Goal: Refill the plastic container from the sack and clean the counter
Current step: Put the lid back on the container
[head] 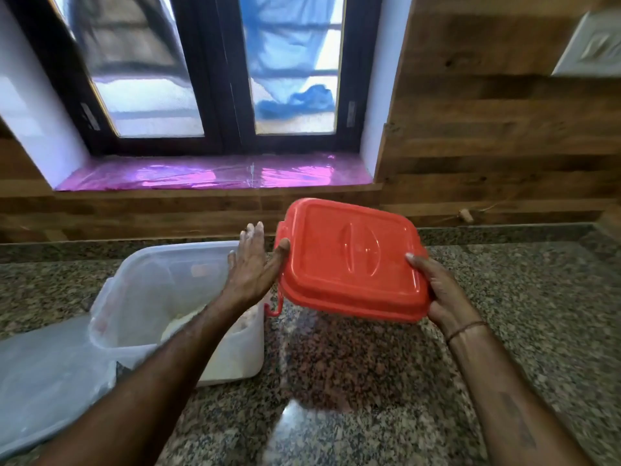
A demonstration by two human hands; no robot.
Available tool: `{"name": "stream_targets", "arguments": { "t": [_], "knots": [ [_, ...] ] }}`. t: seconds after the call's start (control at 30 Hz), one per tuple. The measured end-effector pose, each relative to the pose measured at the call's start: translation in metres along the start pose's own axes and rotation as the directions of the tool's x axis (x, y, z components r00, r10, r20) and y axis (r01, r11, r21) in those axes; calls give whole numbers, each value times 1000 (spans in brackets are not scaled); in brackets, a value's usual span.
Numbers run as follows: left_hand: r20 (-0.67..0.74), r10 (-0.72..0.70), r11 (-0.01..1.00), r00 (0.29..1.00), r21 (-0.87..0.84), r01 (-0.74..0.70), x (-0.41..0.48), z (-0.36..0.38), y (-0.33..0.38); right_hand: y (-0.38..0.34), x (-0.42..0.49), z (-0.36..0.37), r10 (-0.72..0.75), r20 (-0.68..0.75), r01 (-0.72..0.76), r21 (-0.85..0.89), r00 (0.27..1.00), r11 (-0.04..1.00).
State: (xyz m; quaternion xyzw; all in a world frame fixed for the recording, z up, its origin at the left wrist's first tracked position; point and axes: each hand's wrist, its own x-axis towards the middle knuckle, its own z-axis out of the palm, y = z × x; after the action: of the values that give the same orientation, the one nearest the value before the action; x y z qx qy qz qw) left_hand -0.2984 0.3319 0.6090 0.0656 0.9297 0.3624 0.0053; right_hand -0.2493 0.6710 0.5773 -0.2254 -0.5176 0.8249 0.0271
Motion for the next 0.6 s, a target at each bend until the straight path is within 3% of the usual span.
{"name": "stream_targets", "arguments": {
  "t": [0.1,0.17,0.27,0.47,0.6],
  "knots": [
    [-60,5,942,998,-336,-25,-2,-36,18,-10,-11,51,-39,81,40,-16,996,999],
    [-150,-38,901,988,-433,-31,-2,-62,6,-7,-17,87,-57,87,59,-17,995,998],
    [-238,-123,876,963,-483,-7,-6,-99,-38,12,-30,144,-99,112,108,-86,989,990],
    [-238,-329,833,914,-528,163,-37,-154,-131,81,-46,247,-222,70,231,-401,973,887],
    [-177,-390,816,903,-521,251,-45,-165,-176,116,-54,277,-214,60,211,-549,975,809]
  ]
}}
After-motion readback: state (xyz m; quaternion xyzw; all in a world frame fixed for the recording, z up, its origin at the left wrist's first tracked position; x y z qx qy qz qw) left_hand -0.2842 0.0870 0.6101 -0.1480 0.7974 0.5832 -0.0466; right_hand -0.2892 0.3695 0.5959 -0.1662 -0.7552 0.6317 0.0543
